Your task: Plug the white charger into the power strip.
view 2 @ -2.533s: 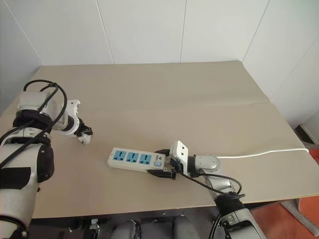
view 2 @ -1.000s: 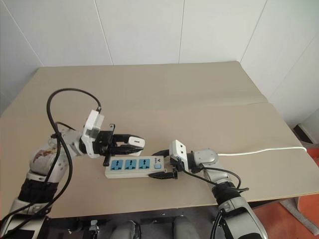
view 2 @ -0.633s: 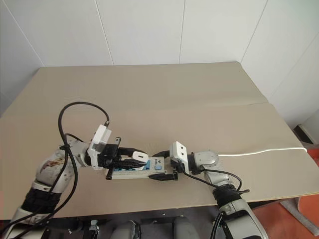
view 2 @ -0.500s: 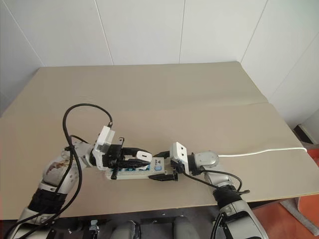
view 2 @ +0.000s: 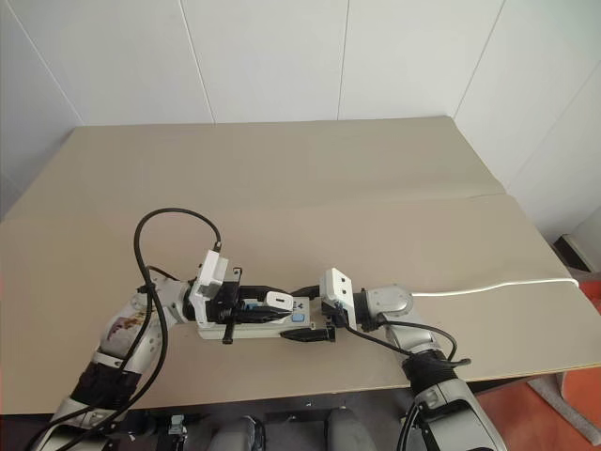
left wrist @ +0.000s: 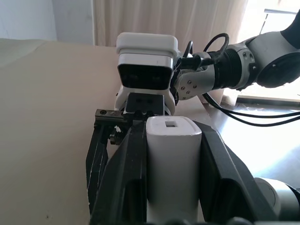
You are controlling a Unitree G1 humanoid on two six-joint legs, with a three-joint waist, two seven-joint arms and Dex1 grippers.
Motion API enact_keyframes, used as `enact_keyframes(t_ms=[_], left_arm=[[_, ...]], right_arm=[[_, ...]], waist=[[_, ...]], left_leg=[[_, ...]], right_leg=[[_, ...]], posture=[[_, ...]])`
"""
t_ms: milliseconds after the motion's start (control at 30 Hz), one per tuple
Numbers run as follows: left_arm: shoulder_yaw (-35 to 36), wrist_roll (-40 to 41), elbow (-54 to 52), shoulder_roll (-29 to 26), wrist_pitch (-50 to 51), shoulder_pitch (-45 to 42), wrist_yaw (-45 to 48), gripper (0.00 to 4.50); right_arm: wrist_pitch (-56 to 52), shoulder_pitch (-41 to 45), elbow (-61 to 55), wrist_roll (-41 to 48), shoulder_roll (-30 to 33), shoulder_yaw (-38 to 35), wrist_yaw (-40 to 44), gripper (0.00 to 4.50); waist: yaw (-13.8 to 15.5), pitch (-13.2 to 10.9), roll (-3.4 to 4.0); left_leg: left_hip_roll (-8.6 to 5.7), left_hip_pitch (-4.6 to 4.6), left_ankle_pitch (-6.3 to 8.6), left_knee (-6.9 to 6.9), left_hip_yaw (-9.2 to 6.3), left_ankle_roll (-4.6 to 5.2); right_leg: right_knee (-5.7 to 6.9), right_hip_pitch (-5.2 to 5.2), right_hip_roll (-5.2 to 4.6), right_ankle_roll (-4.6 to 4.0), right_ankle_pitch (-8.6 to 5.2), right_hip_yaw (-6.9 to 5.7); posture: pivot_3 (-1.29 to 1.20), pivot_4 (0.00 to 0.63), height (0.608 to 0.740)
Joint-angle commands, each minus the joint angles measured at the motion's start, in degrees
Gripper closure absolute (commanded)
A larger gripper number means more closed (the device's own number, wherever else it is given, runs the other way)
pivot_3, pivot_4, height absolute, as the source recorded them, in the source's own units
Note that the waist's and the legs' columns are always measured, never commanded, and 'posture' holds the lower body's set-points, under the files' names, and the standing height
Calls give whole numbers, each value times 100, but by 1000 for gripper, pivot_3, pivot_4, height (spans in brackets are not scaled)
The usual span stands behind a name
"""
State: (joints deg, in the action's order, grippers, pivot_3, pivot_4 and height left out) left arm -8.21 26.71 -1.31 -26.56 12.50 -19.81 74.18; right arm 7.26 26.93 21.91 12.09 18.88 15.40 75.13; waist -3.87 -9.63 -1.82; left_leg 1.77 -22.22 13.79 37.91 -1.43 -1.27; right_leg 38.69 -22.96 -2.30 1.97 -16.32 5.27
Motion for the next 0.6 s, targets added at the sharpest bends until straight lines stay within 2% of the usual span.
enact_keyframes(t_ms=[33,600], left_arm=[[-48,-83,15,45,-167,-76,-19,3483],[-175,-230,197,216,-376,-46,-34,3483]], right_arm=[[-105,-86,-50,-103,43,140,49,1032],[-141,-57,-51,-109,91,123,15,1032]], waist=[[0,0,0],[1,0,0]], left_leg=[[0,0,0,0,0,0],[0,32,1,0,0,1]], right_leg=[[0,0,0,0,0,0],[-32,59,0,1,0,-18]], posture=[[0,150,740],[0,150,740]])
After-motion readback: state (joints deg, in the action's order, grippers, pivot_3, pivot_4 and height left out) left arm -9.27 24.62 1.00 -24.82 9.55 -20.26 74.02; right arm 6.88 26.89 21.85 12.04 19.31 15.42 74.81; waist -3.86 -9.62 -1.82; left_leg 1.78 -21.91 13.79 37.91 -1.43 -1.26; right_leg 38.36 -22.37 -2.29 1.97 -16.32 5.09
